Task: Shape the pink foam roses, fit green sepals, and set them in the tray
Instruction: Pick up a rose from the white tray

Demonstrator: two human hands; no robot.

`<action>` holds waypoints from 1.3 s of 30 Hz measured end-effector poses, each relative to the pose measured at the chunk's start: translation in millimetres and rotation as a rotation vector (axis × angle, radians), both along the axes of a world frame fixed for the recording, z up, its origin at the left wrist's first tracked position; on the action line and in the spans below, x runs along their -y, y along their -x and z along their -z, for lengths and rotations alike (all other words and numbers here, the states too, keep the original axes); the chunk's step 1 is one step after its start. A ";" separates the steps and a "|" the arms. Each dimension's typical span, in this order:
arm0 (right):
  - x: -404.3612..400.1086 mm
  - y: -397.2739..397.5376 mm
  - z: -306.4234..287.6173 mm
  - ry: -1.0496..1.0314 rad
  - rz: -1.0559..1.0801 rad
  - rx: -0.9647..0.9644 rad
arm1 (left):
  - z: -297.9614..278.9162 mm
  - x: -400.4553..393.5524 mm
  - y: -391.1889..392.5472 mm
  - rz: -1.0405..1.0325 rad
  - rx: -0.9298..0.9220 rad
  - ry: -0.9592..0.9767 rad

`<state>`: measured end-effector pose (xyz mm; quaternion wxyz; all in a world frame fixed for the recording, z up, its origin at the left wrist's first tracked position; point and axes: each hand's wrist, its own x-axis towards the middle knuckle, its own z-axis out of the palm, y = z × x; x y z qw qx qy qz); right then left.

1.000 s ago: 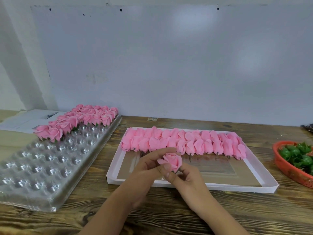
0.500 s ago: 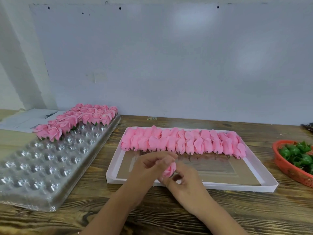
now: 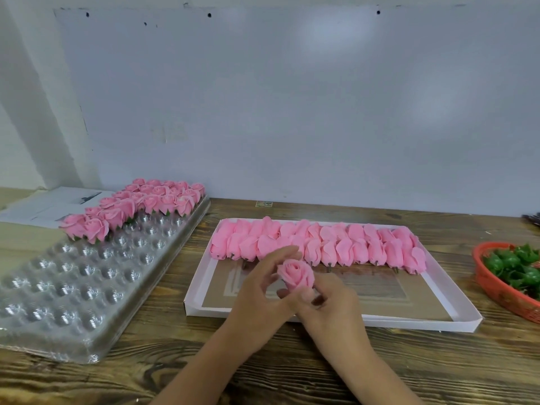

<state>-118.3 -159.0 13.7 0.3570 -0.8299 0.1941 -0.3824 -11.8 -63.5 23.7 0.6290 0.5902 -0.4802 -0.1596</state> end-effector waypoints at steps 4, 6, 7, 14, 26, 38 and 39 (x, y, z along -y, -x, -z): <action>-5.1 -3.5 -0.5 0.140 0.035 -0.030 | -1.4 0.6 3.0 -0.074 -0.033 0.068; -5.4 -4.3 3.2 0.165 0.024 -0.030 | -0.4 1.8 2.7 -0.092 -0.056 0.030; -4.5 -4.3 6.3 0.162 0.031 -0.024 | 0.9 2.0 1.9 -0.088 -0.056 0.000; -3.9 -3.4 12.1 0.033 0.071 0.016 | 3.8 2.6 1.6 -0.009 0.050 -0.231; -2.9 -5.2 10.2 -0.022 0.141 0.047 | 3.4 2.6 -2.2 -0.096 -0.032 -0.104; 2.3 -1.4 11.3 -0.081 0.124 -0.001 | -50.4 -16.1 -82.2 -0.431 -0.193 -0.088; 1.2 -0.9 10.1 -0.097 0.122 0.021 | -55.7 -17.3 -96.2 -0.475 -0.185 -0.075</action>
